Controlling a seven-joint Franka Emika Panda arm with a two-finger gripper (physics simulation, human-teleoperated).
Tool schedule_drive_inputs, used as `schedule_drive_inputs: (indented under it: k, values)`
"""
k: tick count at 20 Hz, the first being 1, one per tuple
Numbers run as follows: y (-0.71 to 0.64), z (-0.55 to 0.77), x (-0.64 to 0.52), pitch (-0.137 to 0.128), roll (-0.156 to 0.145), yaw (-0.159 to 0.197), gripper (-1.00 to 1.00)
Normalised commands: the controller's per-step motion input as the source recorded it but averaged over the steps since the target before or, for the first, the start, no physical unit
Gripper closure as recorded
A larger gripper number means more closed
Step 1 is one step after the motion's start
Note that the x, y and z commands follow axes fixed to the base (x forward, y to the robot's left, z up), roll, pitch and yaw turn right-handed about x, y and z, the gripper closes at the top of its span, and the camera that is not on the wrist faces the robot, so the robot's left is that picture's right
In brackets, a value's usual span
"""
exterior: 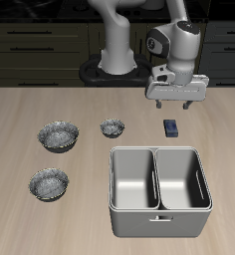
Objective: Place the cream cheese in the smallest bowl
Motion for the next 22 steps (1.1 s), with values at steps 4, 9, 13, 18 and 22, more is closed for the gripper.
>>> schedule_drive_inputs:
  k: [4,9,13,18,22]
  values:
    - [-0.08,-0.17,0.04,0.027,0.008,-0.007,-1.0]
    - [-0.01,-0.18,0.03,0.034,0.01,-0.009,-1.0]
    - [-0.03,-0.18,0.04,0.043,-0.008,-0.022,-1.0]
    - [0.06,-0.26,0.07,0.058,0.024,0.009,-1.0]
    - [0.0,-0.17,0.02,0.029,0.014,0.003,-1.0]
